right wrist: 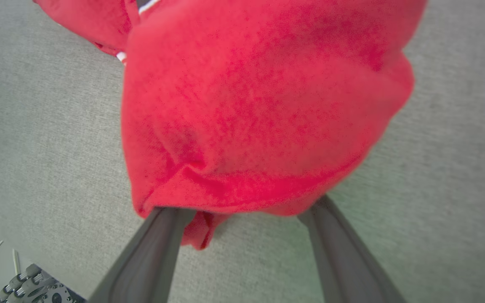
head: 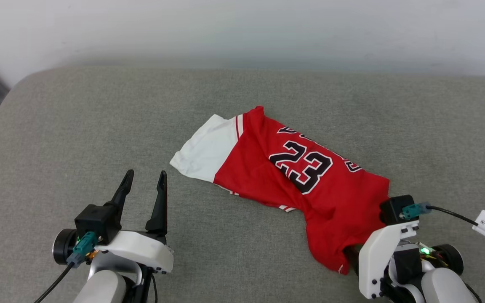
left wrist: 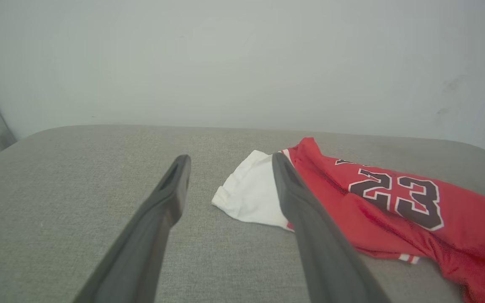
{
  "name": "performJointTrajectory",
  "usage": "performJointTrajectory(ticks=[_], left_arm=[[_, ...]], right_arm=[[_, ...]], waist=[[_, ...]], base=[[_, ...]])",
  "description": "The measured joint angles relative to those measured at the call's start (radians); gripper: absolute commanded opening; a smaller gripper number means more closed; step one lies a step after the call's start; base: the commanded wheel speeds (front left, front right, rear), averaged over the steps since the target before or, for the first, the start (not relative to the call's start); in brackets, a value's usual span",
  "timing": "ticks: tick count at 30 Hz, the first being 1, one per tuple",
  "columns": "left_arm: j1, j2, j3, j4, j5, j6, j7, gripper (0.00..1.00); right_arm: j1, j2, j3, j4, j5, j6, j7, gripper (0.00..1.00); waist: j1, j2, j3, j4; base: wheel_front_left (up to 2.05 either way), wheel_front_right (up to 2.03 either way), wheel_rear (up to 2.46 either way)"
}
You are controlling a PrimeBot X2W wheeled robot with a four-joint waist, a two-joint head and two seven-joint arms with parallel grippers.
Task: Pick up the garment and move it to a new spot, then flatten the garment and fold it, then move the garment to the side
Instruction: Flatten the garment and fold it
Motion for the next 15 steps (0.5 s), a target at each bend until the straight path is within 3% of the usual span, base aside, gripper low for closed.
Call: performJointTrajectory(ticks=[5, 6, 7, 8, 15], left_arm=[[-0.028, -0.018, -0.003, 0.016, 0.008, -0.014, -0.007, 1.00], [-0.032, -0.020, -0.002, 0.021, 0.009, -0.017, -0.007, 1.00], [-0.035, -0.023, -0.002, 0.026, 0.009, -0.017, -0.007, 1.00], [-0.038, -0.024, -0.001, 0.030, 0.009, -0.020, -0.007, 1.00], [-0.040, -0.037, 0.009, 0.052, 0.014, -0.028, -0.009, 1.00]], right_arm=[[-0.062, -0.007, 0.048, 0.101, 0.040, 0.000, -0.014, 1.00], [-0.071, -0.009, 0.054, 0.118, 0.042, 0.000, -0.013, 0.93], [-0.083, -0.012, 0.058, 0.136, 0.049, 0.000, -0.011, 0.32], [-0.092, -0.015, 0.061, 0.150, 0.062, 0.000, -0.009, 0.00], [-0.137, -0.055, 0.067, 0.190, 0.067, 0.001, -0.073, 0.00]], waist=[[0.0000, 0.0000, 0.048, 0.031], [0.0001, 0.0000, 0.055, 0.037], [0.0000, 0.0000, 0.060, 0.042], [0.0000, 0.0000, 0.065, 0.047], [0.0000, 0.0000, 0.062, 0.048]], base=[[0.00, 0.00, 0.00], [0.00, 0.00, 0.00], [0.00, 0.00, 0.00], [0.00, 0.00, 0.00], [0.00, 0.00, 0.00]])
